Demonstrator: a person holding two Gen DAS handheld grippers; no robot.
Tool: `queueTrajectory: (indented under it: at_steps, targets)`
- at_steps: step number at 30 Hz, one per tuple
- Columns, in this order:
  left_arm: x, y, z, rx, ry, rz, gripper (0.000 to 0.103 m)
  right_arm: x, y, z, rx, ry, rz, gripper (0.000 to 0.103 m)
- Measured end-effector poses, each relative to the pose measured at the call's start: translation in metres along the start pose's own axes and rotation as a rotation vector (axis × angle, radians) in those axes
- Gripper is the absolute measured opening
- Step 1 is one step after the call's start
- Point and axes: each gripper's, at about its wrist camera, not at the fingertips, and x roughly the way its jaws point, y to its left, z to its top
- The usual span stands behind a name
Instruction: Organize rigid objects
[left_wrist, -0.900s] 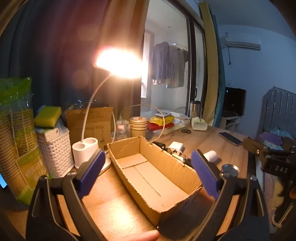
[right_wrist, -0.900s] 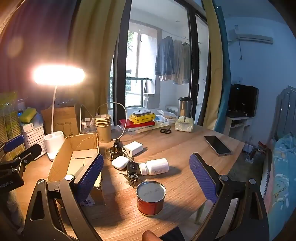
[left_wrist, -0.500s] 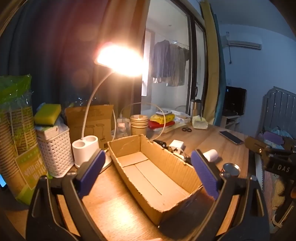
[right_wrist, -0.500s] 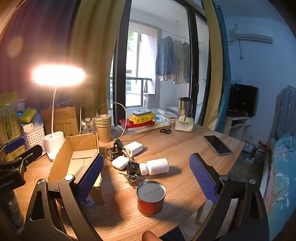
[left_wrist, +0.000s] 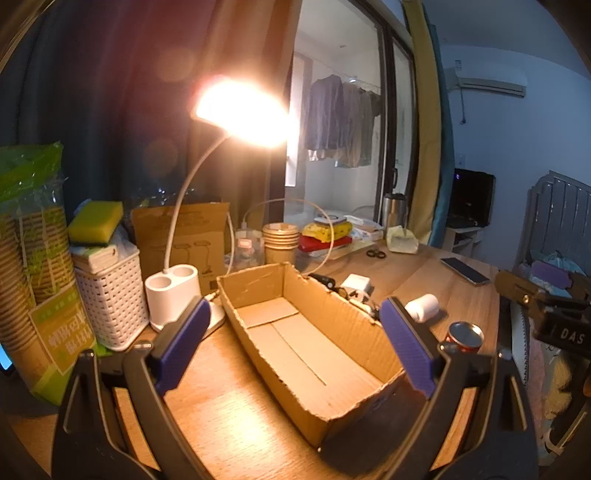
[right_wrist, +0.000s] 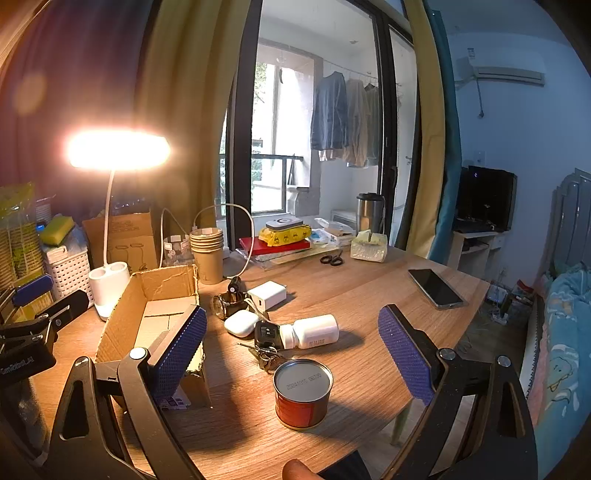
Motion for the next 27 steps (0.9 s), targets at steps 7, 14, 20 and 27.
queueTrajectory:
  at_steps: [7,14,20,27]
  targets:
    - [0.0021,0.0019,-0.001,-0.008,0.01,-0.015,0.094,0.0006,0.0011,0.0018,-0.001,0.002,0.0,0.096]
    - [0.0016,0.0023,-0.0006,-0.008,0.009,-0.021,0.094,0.0001,0.0005,0.0,-0.001,0.001,0.001,0.096]
    - [-0.001,-0.0003,-0.001,-0.004,0.005,-0.024,0.094,0.0,0.0006,-0.0002,-0.001,0.001,0.001,0.096]
    - [-0.0016,-0.0016,-0.0016,-0.004,0.005,-0.023,0.094,0.0,0.0008,-0.0005,-0.002,0.0,0.001,0.096]
